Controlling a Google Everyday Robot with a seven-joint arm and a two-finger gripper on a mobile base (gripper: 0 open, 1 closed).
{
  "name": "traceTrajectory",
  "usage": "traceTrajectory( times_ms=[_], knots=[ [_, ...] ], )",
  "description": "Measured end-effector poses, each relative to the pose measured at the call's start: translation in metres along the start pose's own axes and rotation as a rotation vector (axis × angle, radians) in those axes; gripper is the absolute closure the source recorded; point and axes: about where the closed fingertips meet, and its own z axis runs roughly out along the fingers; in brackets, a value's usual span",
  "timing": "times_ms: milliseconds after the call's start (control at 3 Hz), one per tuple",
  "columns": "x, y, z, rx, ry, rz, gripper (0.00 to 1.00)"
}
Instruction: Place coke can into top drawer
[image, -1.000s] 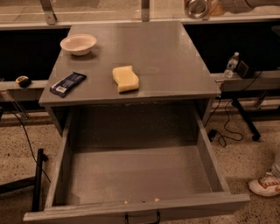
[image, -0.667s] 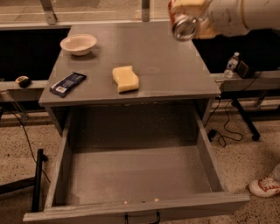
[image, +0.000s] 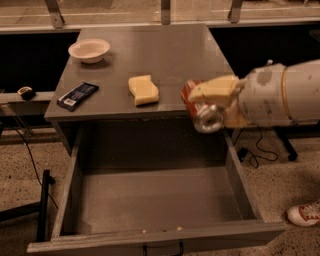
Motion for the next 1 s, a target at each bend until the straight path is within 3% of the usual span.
traceTrajectory(
  times_ms=[333,667,1000],
  knots=[
    [-0.011,0.010,-0.001,-0.015,-0.017,0.015,1.00],
    [-0.018,0.015,0.027,-0.014,-0.033,0.008,1.00],
    [-0.039,0.029,0.082,-0.030,-0.098,-0.006,1.00]
  ],
)
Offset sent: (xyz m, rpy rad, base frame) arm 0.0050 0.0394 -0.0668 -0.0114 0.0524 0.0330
